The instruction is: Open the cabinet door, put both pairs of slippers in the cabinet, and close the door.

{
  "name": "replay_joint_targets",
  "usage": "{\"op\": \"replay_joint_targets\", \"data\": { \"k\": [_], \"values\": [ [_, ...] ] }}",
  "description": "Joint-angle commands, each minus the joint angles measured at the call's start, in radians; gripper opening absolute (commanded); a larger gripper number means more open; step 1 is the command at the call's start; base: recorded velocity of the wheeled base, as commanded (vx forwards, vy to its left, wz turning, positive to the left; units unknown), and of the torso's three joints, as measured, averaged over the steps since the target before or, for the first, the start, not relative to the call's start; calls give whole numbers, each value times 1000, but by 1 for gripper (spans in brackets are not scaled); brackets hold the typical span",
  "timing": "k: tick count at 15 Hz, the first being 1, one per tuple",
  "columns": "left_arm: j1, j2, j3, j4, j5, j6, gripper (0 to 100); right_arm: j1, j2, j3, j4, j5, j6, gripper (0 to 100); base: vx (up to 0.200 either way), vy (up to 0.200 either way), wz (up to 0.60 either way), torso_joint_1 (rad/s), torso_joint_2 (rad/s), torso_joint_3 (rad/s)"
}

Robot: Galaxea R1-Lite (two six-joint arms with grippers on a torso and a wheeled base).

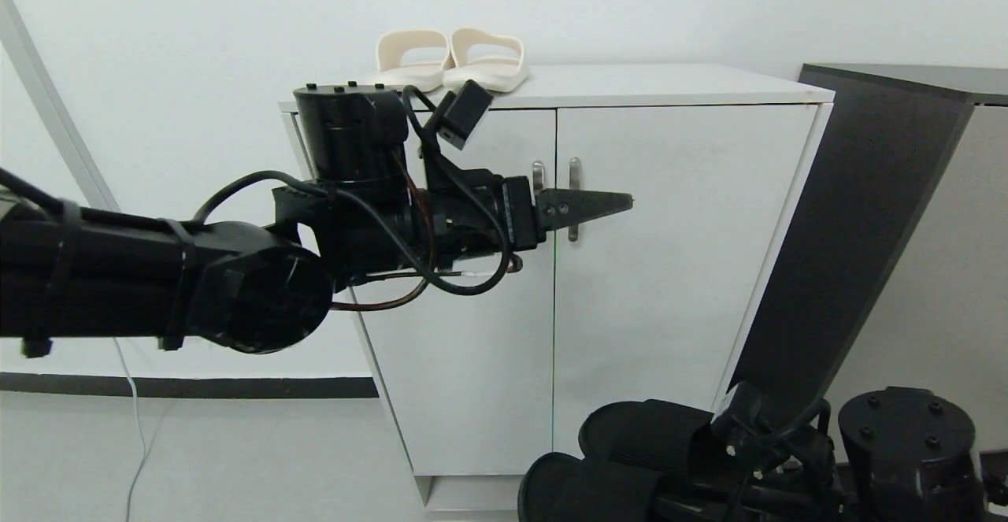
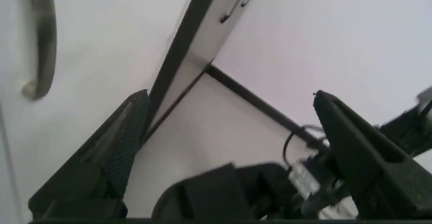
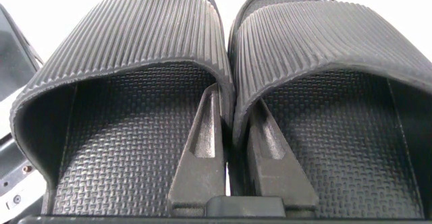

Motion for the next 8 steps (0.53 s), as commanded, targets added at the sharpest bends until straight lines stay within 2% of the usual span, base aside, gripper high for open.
{"op": "replay_joint_targets", "data": {
  "k": [1, 3, 4, 7, 8],
  "values": [
    [-6, 70, -90, 0, -3, -61, 100, 0, 9, 2, 0, 0, 0, 0, 0, 0, 0, 0, 0, 0],
    [-17, 73, -104, 0, 13, -65, 100, -2, 13, 2, 0, 0, -2, 0, 0, 0, 0, 0, 0, 0],
    [-18, 72, -107, 5, 45, -64, 100, -3, 21, 2, 0, 0, -2, 0, 0, 0, 0, 0, 0, 0],
    [-18, 67, -146, 87, 94, -61, 100, -3, 27, 2, -6, 2, 0, 0, 0, 0, 0, 0, 0, 0],
    [-27, 80, -182, 130, 169, -42, 100, -2, 27, 3, -8, 0, 0, 0, 0, 0, 0, 0, 0, 0]
  ]
}}
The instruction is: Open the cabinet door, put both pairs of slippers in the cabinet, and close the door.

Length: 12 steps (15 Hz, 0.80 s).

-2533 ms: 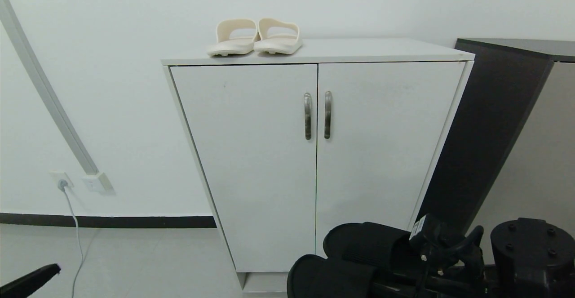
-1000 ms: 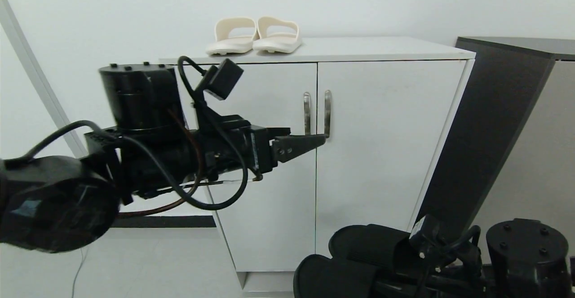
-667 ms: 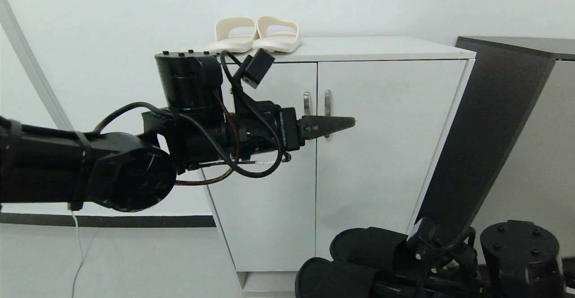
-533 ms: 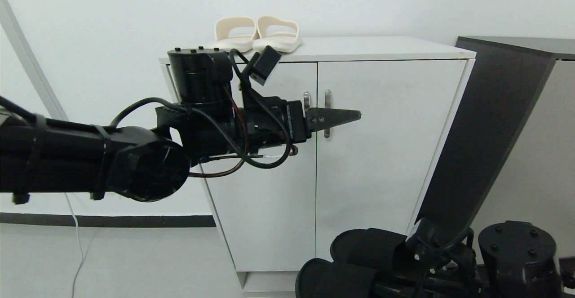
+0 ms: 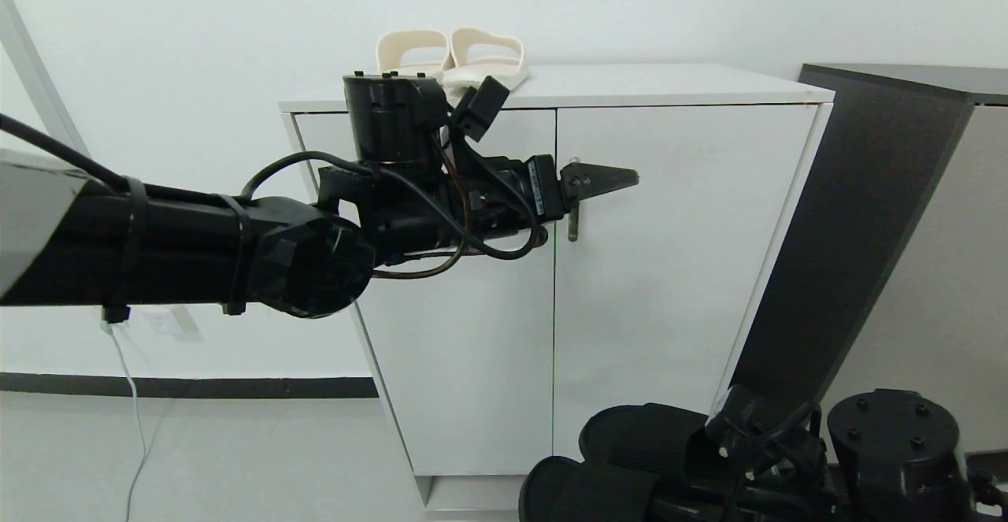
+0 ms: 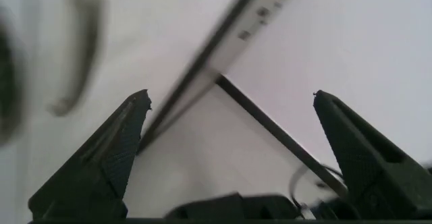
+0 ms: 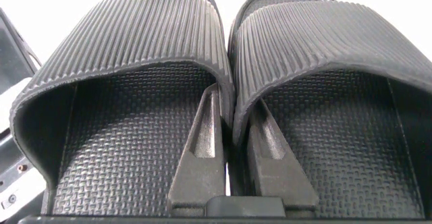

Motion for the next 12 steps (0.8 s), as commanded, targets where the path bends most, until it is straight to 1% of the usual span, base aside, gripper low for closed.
{"op": "replay_joint_targets", "data": {
  "k": [1, 2, 3, 4, 5, 7, 8, 12],
  "values": [
    [-13, 14, -43, 31, 49, 33, 100, 0, 4, 1, 0, 0, 0, 0, 0, 0, 0, 0, 0, 0],
    [-16, 28, -64, 43, 77, 45, 100, 0, 4, 1, 0, 0, 0, 0, 0, 0, 0, 0, 0, 0],
    [-19, 42, -94, 62, 101, 47, 100, 0, 4, 1, -1, 0, 0, 0, 0, 0, 0, 0, 0, 0],
    [-23, 59, -129, 99, 147, 49, 100, 2, 4, 1, 0, 0, 0, 0, 0, 0, 0, 0, 0, 0],
    [-26, 68, -143, 111, 170, 56, 100, 0, 4, 1, 0, 0, 0, 0, 0, 0, 0, 0, 0, 0],
    [-27, 72, -144, 113, 231, 96, 100, -1, 4, 2, 0, 0, 0, 0, 0, 0, 0, 0, 0, 0],
    [-26, 74, -141, 113, 239, 111, 100, -1, 4, 2, -1, 0, 0, 0, 0, 0, 0, 0, 0, 0],
    [-27, 106, -173, 123, 241, 113, 100, -1, 4, 4, -1, 0, 0, 0, 0, 0, 0, 0, 0, 0]
  ]
}}
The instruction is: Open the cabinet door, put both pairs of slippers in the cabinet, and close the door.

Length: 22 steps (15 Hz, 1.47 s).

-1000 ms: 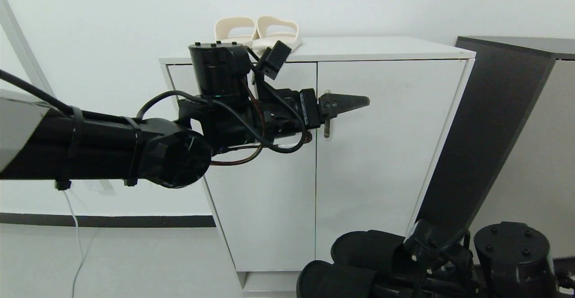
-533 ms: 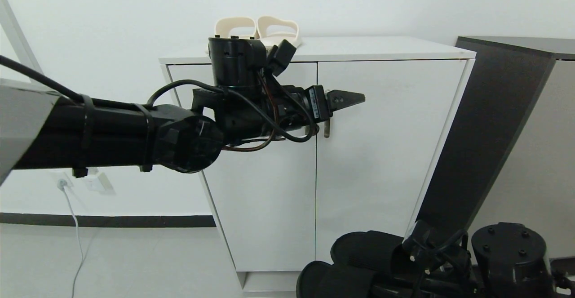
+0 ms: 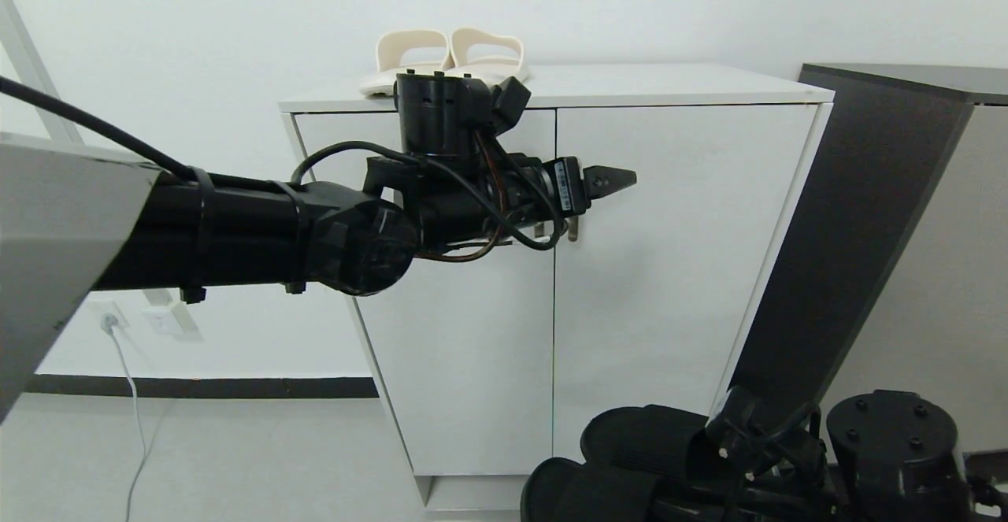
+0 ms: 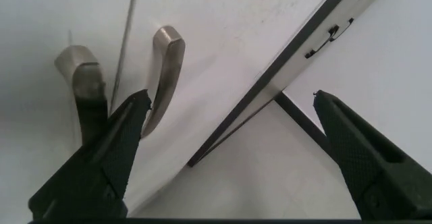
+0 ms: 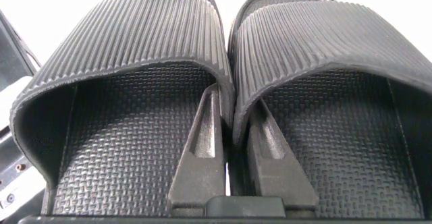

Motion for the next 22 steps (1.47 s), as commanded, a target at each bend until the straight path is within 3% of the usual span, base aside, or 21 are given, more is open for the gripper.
{"op": "replay_joint_targets", "data": {
  "k": [1, 4, 5, 15, 18, 22],
  "values": [
    [-1, 28, -28, 0, -1, 0, 100, 1, 1, 2, 0, 0, 0, 0, 0, 0, 0, 0, 0, 0],
    [0, 61, -57, 0, -4, 0, 100, -2, 1, 5, 0, 0, 0, 0, 0, 0, 0, 0, 0, 0],
    [0, 64, -59, -1, -6, 0, 0, -2, 3, 5, 0, 0, 0, 0, 0, 0, 0, 0, 0, 0],
    [5, 41, 5, -14, -15, 2, 0, -5, 12, 17, -14, 5, 2, 0, 0, 0, 0, 0, 0, 0],
    [2, -38, 131, -53, -99, 2, 0, -5, 9, 28, -14, 11, 2, 0, 0, 0, 0, 0, 0, 0],
    [-29, -126, 278, -122, -112, 0, 0, -2, 0, 53, -19, 54, -7, 0, 0, 0, 0, 0, 0, 0]
  ]
}}
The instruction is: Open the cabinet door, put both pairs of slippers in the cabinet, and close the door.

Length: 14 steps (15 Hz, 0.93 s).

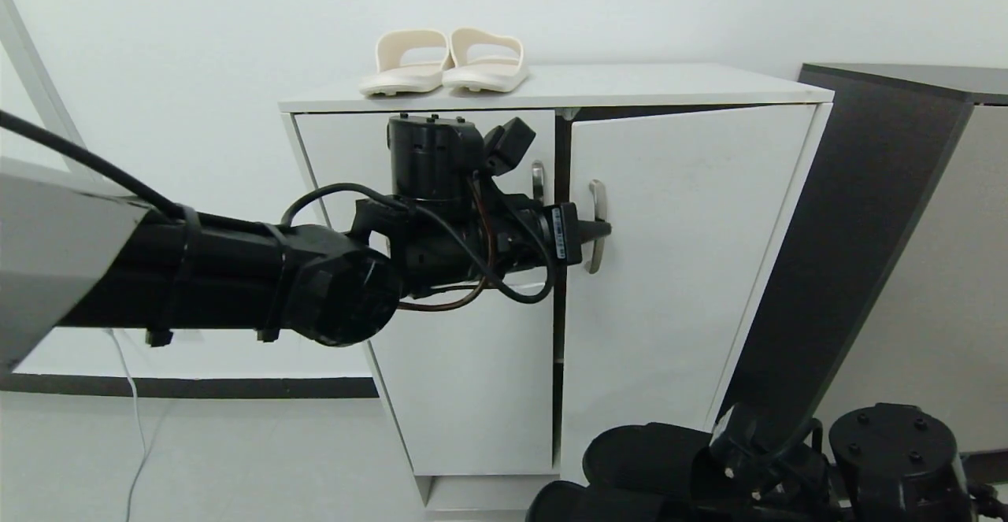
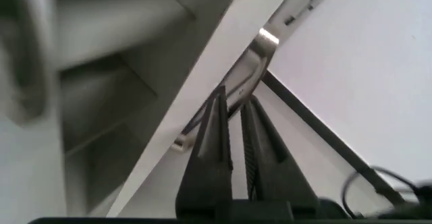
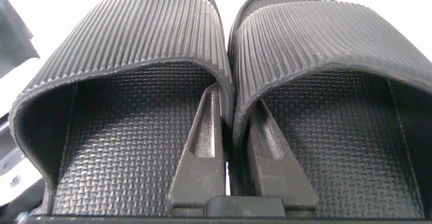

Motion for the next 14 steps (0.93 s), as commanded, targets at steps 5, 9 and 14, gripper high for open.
{"op": "replay_joint_targets", "data": {
  "k": [5, 9, 14],
  "values": [
    [-27, -151, 193, -78, 9, -1, 0, 9, -7, 42, -52, 27, -5, 0, 0, 0, 0, 0, 0, 0],
    [-14, -169, 217, -103, 9, -3, 0, 16, -7, 47, -54, 27, -5, 0, 0, 0, 0, 0, 0, 0],
    [18, -160, 217, -115, 6, -4, 0, 16, -3, 52, -54, 27, -26, 0, 0, 0, 0, 0, 0, 0]
  ]
}}
